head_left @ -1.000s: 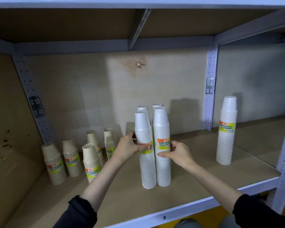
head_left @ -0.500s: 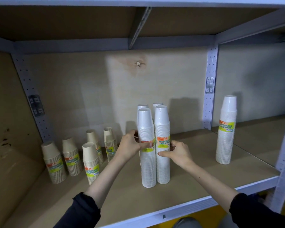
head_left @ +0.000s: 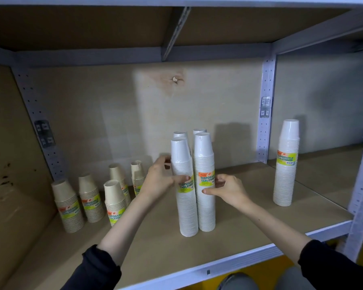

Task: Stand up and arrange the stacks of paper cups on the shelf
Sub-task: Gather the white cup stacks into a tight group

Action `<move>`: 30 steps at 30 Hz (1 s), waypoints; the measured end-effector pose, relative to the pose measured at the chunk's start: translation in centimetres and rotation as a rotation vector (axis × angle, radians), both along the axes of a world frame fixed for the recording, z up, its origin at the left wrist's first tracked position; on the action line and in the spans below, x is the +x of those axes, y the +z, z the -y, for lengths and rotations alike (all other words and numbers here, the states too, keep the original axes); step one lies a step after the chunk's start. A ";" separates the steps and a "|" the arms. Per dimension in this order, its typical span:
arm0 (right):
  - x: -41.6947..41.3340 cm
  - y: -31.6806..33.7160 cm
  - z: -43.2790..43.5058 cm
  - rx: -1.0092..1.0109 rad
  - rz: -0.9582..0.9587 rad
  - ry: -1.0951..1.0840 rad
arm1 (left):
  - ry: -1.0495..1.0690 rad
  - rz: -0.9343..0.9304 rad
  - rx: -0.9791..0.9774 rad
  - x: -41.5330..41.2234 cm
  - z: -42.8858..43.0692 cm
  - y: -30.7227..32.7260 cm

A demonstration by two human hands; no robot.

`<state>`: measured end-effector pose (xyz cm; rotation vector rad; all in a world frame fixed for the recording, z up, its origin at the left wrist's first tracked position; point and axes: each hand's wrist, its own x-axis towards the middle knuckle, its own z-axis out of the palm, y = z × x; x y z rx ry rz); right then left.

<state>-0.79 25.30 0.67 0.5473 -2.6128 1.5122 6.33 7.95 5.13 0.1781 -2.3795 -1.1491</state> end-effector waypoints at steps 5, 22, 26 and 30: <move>-0.5 0.4 -1.5 0.035 0.009 -0.032 | 0.132 -0.185 -0.093 1.5 -0.1 0.7; -1.9 5.3 -10.3 0.027 -0.130 -0.255 | -0.230 -0.148 -0.432 -3.3 -12.7 -3.6; -2.2 6.7 -12.6 -0.001 -0.190 -0.325 | -0.239 0.082 -0.535 -7.4 -15.1 -6.8; -2.9 8.0 -14.1 -0.031 -0.251 -0.398 | -0.233 0.235 -0.618 -10.5 -16.8 -9.6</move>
